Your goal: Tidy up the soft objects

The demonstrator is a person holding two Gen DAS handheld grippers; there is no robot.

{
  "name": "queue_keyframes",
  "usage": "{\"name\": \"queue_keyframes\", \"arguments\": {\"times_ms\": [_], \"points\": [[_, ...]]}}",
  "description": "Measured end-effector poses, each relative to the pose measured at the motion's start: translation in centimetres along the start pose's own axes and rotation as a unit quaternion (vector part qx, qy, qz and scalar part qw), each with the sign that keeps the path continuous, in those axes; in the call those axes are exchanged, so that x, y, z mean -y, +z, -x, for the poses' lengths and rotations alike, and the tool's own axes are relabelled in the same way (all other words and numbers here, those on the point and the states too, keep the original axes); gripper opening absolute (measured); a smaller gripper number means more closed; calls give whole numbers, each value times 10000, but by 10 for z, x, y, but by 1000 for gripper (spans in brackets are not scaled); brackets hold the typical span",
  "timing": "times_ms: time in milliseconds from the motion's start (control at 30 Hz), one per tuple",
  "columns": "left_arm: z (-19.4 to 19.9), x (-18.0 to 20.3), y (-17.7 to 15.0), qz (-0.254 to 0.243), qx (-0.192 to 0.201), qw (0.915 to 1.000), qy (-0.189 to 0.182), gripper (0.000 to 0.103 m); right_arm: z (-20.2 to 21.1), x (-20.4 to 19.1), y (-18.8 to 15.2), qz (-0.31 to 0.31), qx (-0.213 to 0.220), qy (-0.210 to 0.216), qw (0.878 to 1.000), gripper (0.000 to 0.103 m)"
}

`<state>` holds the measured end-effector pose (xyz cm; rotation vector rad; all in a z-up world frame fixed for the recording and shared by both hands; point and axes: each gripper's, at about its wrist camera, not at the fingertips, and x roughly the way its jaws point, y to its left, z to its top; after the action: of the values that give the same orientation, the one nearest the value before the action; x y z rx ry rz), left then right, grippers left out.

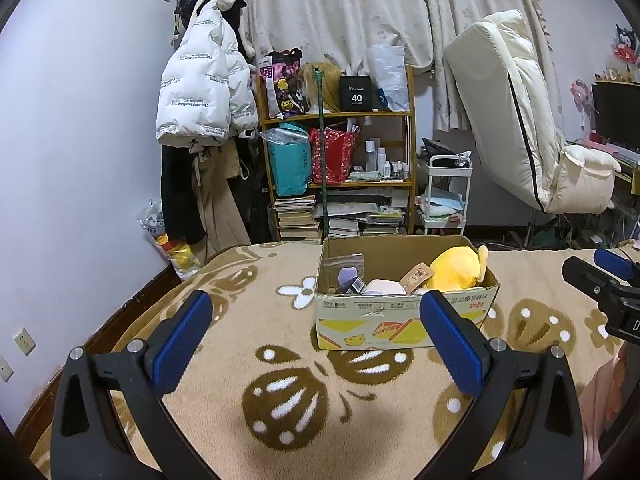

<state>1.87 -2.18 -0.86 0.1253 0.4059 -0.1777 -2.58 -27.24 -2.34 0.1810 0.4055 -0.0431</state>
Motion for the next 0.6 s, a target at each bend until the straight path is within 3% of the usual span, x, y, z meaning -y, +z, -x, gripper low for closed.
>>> {"name": "queue_keyframes", "arguments": {"times_ms": [600], "points": [[-2,2,-1,-49,-77,10000,-6,102,-2,4,-2,-28,-1,-1,10000,103]]}}
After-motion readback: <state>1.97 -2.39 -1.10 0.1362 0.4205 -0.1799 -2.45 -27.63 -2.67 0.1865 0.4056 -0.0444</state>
